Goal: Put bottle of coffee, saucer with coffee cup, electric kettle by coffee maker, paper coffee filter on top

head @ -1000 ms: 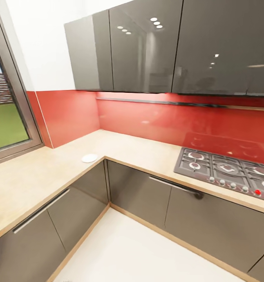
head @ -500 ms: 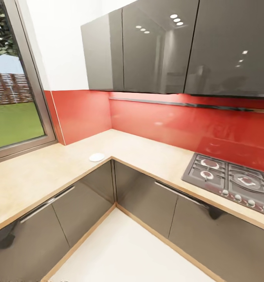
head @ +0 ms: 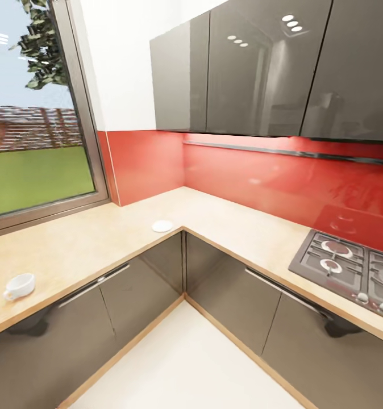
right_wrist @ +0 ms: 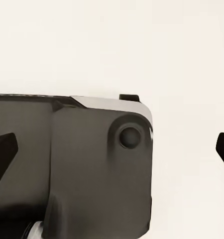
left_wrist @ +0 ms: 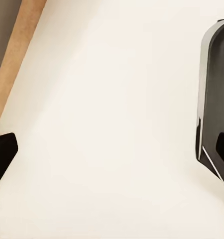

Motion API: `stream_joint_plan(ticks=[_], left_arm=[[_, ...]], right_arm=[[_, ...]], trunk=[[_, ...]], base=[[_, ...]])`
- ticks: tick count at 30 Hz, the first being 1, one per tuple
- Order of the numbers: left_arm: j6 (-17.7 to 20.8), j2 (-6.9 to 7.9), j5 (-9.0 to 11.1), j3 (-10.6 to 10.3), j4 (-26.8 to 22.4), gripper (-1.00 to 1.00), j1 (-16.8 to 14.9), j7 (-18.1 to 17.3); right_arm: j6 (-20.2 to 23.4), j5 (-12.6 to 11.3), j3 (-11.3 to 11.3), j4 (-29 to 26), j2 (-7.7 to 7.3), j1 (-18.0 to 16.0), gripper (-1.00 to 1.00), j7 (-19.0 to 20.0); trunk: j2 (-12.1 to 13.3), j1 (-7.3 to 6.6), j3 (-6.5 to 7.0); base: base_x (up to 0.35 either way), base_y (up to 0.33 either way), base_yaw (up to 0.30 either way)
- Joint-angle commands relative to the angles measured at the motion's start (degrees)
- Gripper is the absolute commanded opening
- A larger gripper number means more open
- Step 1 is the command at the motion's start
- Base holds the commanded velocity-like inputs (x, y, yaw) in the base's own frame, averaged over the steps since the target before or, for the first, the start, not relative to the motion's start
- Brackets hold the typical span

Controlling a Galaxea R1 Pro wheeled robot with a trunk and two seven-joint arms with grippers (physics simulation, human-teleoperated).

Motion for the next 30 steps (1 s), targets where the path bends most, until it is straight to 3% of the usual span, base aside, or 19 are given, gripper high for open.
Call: stream_joint_plan(ticks=[1, 13, 30], left_arm=[[0.17, 0.01, -0.29, -0.23, -0.10, 1.00, 0.01, 0.39], [-0.18, 0.00, -0.20, -0.16, -0.15, 1.00, 0.01, 0.39], [-1.85, 0.12, 0.08, -0.04, 0.06, 1.00, 0.01, 0.39]], right_arm=[[-0.16, -0.47, 0.50, 0.01, 0.02, -0.04, 1.00, -0.22], [-0.16, -0.47, 0.42, 0.01, 0.04, -0.03, 1.00, -0.22], [-0.17, -0.51, 0.32, -0.06, -0.23, -0.05, 1.00, -0.20]], trunk=[[-0.09, 0.02, -0.09], [-0.09, 0.02, 0.12], [-0.09, 0.02, 0.16]], base=[[0.000, 0.000, 0.278], [0.175, -0.159, 0.242], [0.213, -0.201, 0.009]])
